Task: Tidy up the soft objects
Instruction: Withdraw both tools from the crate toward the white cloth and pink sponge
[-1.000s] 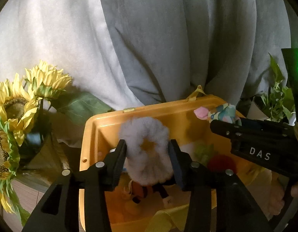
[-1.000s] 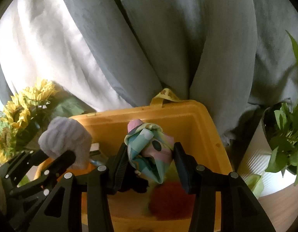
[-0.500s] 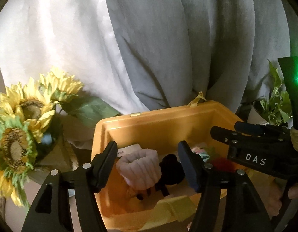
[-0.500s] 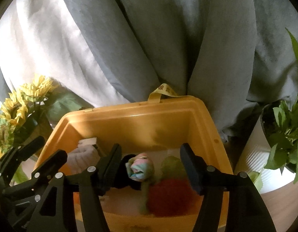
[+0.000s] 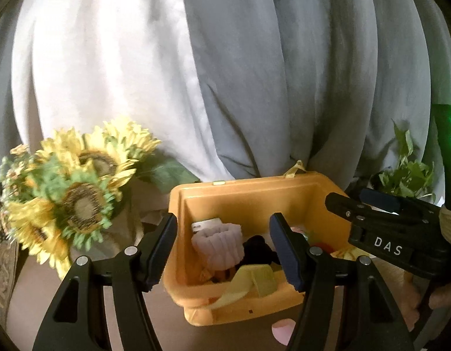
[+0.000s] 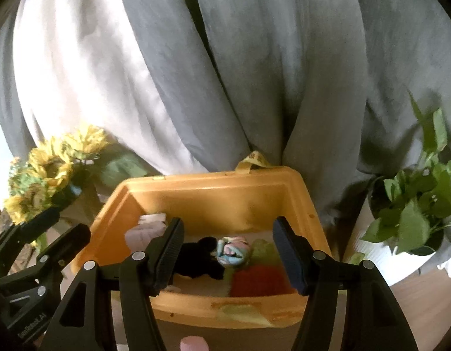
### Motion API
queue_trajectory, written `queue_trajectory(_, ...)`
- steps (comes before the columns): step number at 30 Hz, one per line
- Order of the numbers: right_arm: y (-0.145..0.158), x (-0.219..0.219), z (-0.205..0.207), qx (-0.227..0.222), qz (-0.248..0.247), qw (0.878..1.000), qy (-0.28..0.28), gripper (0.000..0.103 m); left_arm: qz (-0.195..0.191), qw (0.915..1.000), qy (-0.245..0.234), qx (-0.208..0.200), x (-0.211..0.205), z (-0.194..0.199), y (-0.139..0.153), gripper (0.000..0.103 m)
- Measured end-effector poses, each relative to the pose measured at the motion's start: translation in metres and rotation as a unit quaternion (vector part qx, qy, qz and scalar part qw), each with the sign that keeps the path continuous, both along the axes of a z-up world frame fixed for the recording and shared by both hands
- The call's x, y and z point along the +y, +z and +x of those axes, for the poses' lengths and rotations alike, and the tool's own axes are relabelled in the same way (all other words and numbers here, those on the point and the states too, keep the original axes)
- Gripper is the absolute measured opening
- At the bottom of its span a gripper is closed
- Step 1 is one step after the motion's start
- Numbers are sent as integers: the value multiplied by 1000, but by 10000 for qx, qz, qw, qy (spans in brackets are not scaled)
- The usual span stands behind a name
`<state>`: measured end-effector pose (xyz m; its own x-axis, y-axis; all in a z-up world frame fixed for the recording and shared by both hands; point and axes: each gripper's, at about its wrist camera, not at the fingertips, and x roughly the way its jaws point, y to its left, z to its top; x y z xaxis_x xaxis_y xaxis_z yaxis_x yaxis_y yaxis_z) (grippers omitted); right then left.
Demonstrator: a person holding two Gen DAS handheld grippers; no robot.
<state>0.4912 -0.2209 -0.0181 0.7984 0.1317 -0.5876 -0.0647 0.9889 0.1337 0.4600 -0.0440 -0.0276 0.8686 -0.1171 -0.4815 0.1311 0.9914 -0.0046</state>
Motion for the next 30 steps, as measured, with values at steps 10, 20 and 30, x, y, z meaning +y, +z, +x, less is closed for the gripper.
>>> queue_trajectory(10, 14, 10, -40, -189, -33, 9995, 245, 64, -4, 9992, 386, -145, 12, -48, 13, 66)
queue_trajectory(20, 5, 21, -69, -64, 44, 9991, 426, 64, 119, 9971, 747, -33, 23, -92, 8, 66)
queue_trajectory(30, -6, 27, -95, -144, 39, 9975, 685, 64, 80, 9940, 1064, 227, 22, -122, -13, 66)
